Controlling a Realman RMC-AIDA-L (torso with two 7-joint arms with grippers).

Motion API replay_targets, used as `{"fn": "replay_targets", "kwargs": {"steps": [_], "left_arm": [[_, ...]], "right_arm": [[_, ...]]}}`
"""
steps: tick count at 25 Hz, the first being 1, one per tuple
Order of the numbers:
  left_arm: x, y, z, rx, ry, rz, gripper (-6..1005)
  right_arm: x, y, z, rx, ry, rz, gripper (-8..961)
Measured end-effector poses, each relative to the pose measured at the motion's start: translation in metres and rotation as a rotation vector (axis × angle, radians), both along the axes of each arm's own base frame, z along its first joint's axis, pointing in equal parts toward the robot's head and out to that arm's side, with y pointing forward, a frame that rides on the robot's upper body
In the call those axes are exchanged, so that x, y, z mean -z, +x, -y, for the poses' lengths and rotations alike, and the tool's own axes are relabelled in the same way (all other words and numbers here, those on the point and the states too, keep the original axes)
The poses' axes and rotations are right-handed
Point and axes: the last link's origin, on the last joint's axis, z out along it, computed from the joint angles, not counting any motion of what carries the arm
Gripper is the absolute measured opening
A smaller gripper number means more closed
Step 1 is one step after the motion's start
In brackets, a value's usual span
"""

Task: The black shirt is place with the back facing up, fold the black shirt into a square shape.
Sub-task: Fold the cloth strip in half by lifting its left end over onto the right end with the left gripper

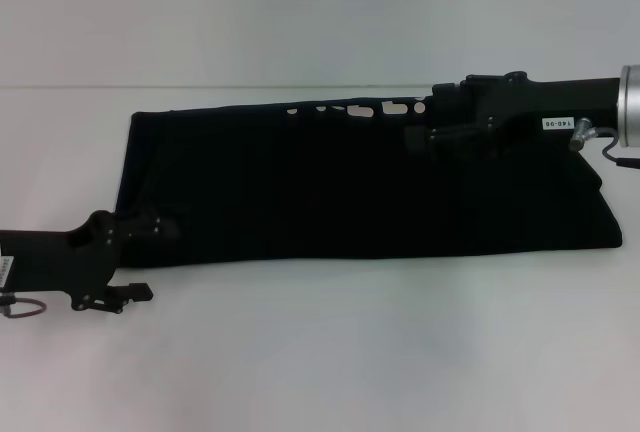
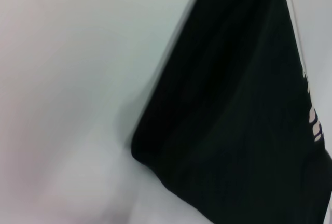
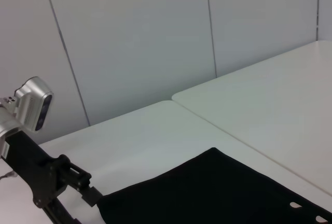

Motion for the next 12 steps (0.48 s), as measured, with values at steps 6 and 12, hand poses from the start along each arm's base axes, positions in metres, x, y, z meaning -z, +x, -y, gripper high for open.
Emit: {"fn": "replay_targets", "kwargs": {"steps": [6,12], "left_arm": [[-0.005,-0.006,-0.001,-0.073,0.033,0.020,950],[-0.005,-0.011,-0.002,-0.118,0.052,0.015,950]], "right_arm": [[0.002,-0.002,0.000,-0.009,0.002,-0.008,927],[0.004,-0.004,0.000,-0.019,0.005,-0.011,927]]}}
